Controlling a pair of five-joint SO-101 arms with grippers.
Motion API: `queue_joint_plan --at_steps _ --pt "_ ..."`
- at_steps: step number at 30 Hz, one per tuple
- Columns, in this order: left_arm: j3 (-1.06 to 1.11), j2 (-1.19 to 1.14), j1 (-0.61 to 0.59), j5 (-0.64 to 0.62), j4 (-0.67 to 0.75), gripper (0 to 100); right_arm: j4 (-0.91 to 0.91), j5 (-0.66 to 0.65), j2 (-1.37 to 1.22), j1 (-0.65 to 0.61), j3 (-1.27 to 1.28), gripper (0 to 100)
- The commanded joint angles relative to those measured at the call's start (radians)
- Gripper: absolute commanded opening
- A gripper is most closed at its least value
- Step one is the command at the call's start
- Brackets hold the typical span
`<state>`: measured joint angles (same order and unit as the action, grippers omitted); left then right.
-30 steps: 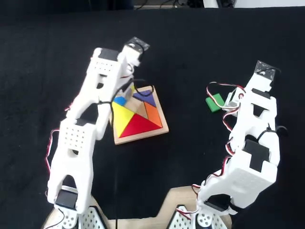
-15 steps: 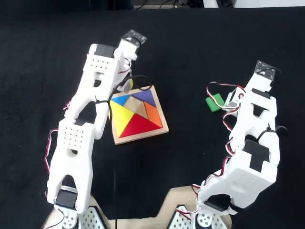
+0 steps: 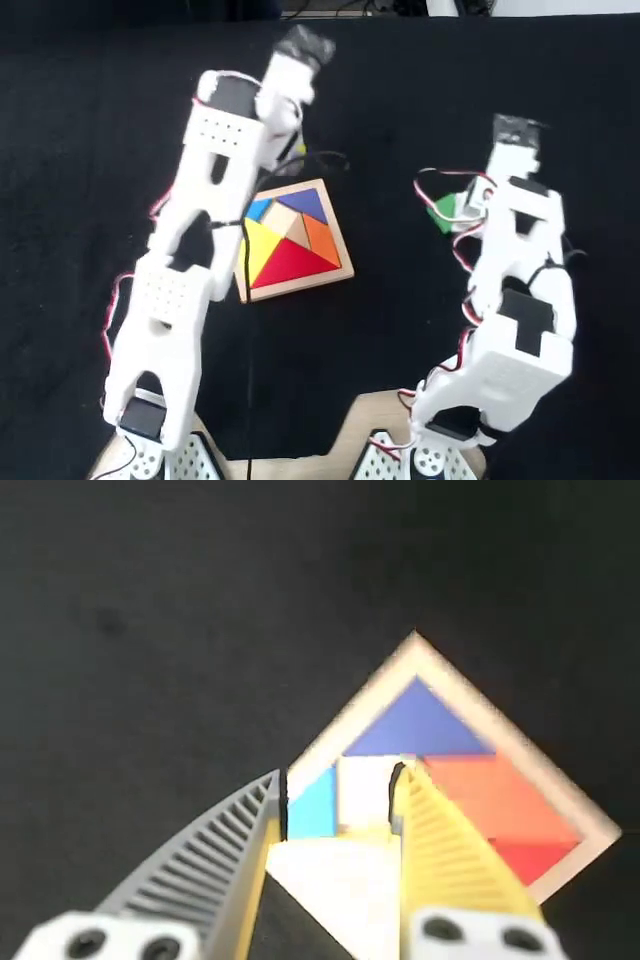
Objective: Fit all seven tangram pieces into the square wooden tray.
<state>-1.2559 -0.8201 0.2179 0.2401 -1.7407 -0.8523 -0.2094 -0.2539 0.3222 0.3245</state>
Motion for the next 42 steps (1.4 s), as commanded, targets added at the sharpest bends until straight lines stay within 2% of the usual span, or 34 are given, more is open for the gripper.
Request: queue_joint_plan --at_steps 1,5,8,11,14,16,19,23,28,30,35,42 --pt "-0.051 0.245 -0.110 -0.138 -0.023 19 -0.118 -0.057 0.064 -0.044 -0.111 1.3" --pt "0.147 0.489 -0.168 -0.183 -0.023 19 -0.304 -0.092 0.102 -0.046 -0.248 6.2" --pt "0.364 0.740 -0.170 -0.186 -0.021 19 -0.420 -0.141 0.136 -0.048 -0.348 8.6" --pt "0.579 0.976 -0.179 -0.189 -0.015 19 -0.483 -0.183 0.162 -0.048 -0.420 8.8" --pt "0.845 1.119 -0.265 -0.190 0.018 19 -0.516 -0.236 0.157 -0.052 -0.449 9.3" --pt "1.046 1.180 -0.343 -0.192 0.077 19 -0.546 -0.307 0.145 -0.089 -0.450 14.5" --pt "1.353 1.264 -0.461 -0.192 0.212 19 -0.583 -0.405 0.096 -0.149 -0.449 28.8" --pt "1.684 1.444 -0.524 -0.192 0.344 19 -0.566 -0.468 -0.007 -0.189 -0.466 44.2" --pt "2.120 1.741 -0.526 -0.292 0.523 19 -0.566 -0.440 -0.120 -0.163 -0.527 45.6" --pt "2.278 1.844 -0.532 -0.292 0.631 19 -0.560 -0.420 -0.160 -0.147 -0.553 45.6" --pt "2.430 2.016 -0.564 -0.229 0.687 19 -0.560 -0.413 -0.274 -0.150 -0.636 45.6" --pt "2.580 1.996 -0.558 -0.232 0.818 19 -0.568 -0.413 -0.452 -0.150 -0.816 45.6"
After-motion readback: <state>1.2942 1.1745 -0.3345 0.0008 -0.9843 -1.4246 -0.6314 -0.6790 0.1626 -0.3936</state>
